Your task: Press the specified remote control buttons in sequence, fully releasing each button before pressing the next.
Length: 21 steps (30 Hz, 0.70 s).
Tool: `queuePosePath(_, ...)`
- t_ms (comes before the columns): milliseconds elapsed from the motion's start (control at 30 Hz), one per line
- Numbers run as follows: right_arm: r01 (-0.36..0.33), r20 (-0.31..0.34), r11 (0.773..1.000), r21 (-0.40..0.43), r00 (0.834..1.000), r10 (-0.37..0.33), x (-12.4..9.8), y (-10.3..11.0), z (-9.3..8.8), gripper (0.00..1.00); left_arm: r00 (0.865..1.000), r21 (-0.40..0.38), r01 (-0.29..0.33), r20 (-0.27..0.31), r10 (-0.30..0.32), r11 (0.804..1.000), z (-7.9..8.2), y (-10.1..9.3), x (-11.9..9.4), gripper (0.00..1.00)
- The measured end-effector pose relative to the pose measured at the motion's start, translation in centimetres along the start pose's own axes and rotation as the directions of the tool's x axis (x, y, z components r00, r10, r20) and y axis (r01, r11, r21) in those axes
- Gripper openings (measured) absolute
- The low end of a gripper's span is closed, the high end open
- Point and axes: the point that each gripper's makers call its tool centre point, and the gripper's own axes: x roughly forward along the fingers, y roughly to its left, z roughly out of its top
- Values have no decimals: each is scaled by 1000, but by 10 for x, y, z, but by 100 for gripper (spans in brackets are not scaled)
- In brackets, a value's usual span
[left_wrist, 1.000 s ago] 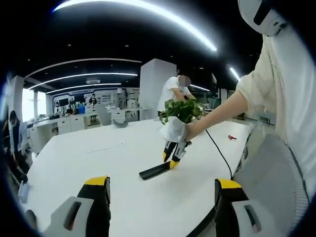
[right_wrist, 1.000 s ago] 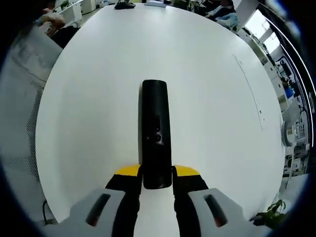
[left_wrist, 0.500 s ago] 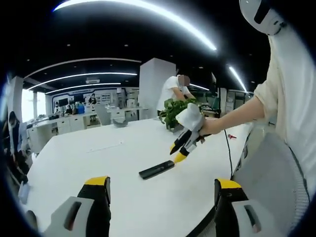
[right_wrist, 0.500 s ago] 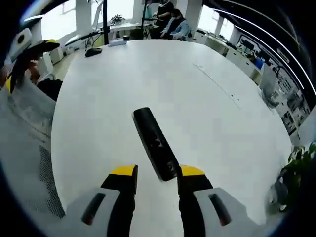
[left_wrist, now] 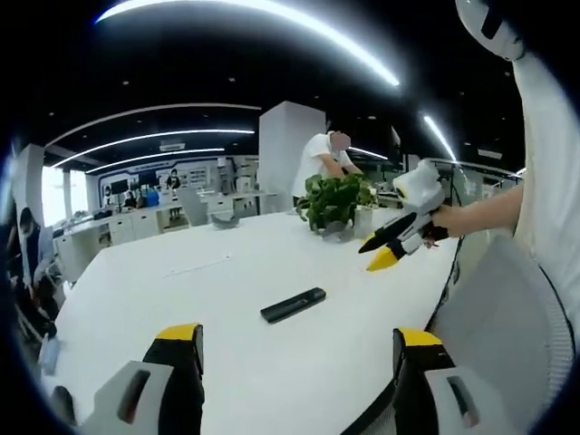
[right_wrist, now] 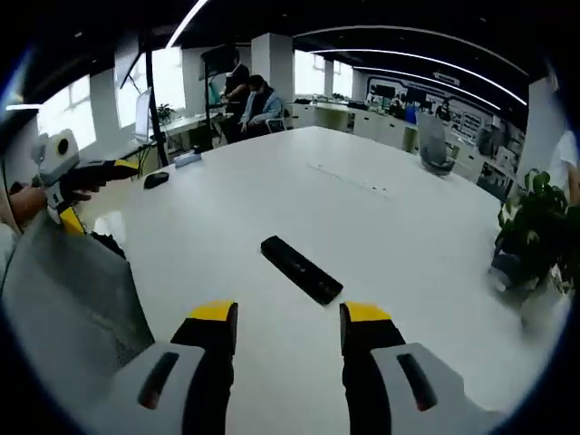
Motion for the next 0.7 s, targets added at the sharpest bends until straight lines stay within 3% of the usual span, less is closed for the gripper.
queuePosePath(133, 127, -8, 990, -56, 992, -127, -35, -3, -10, 59, 1000, 34, 0, -15, 1, 999, -1, -1, 0, 89)
queuePosePath(267, 132, 45, 988, 84, 990, -136, -62, 13, -13, 63, 1000, 28, -12, -4, 12, 1000, 0, 2, -1, 89)
queuePosePath(333, 178, 49, 979, 101, 982, -184, -70, 12, -19, 70, 1000, 29, -23, 3, 23, 999, 1, 4, -2, 89)
queuePosePath(500, 202, 92, 971, 130, 972, -215, -75, 17, -22, 73, 999, 39, -33, 4, 33, 999, -4, 7, -3, 90)
queuePosePath(600, 259, 147, 962, 93, 951, -270, -77, 5, -11, 71, 999, 52, -37, -15, 38, 998, -7, 6, -3, 90)
queuePosePath(700, 257, 183, 959, 119, 944, -276, -79, 6, -6, 71, 998, 41, -59, 15, 58, 997, -1, 10, -5, 90)
